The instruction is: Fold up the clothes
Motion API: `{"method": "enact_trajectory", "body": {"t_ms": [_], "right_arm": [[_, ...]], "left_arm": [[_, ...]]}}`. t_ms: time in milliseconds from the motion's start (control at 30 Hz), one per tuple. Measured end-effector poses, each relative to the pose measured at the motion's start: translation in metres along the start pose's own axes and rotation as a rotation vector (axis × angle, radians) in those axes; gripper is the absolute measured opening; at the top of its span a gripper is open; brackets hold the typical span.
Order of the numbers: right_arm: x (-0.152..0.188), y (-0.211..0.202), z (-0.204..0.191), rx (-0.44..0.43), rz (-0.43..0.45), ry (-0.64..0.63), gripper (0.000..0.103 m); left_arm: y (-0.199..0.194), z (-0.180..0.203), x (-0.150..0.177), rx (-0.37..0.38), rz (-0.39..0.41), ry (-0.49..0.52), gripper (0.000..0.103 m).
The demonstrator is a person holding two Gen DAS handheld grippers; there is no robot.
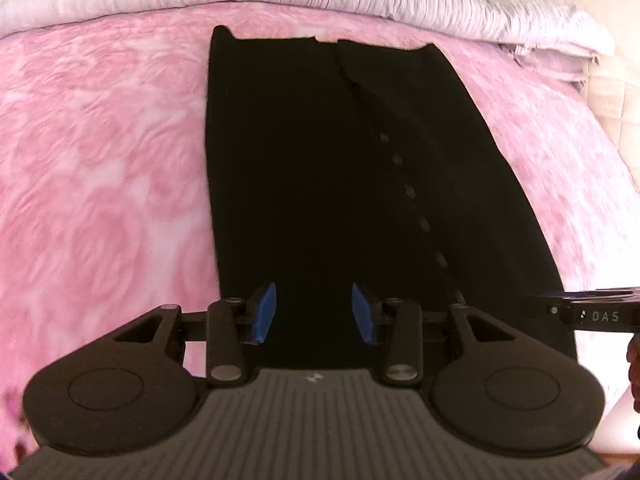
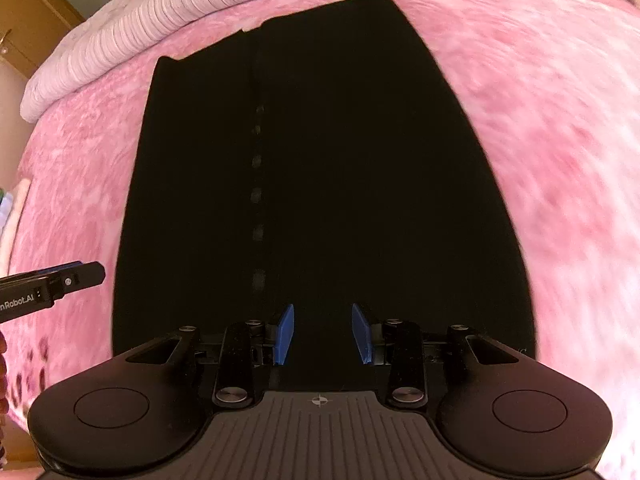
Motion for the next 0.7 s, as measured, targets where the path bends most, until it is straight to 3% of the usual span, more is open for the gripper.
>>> {"method": "enact_trajectory", "body": {"t_ms": [67,233,433,567,700], "right_arm": [[-0.025,0.017,-0.002,-0.037,0.022,-0.033,0.036],[-0.085,0.053,-0.010,-0.077,0.108,-0.150,0.036],[-0.155,0.097,-0.015,0.019,0.164,-0.285,0.036],[-0.211,0.118,-0.020,0.051,0.232,-0.342,0.036],[-0.257,0.122,-0.019,0.043,0.272,-0.317,0.036]], "left_arm": [[0.019,-0.008,-0.017,0.028,0.015,0.017,0.024],[0.066,-0.028,-0.054,0.060,0.041,0.023,0.023],[0.110,-0.050,-0.108,0.002,0.103,-0.024,0.023],[0.127,-0.060,-0.168,-0.061,0.172,-0.001,0.023],[0.141,-0.076,-0.232,-0.125,0.224,-0.001,0.023]]}}
Point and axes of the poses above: each gripper's, at about its wrist camera, not at the fingertips, and y roughly the way its jaws point, z to its right, x to its underside, the point moved 5 cm from there along y, roughly the way its jaws point, and after that the axes turned 10 degrees about -z, right-handed, at the moved point
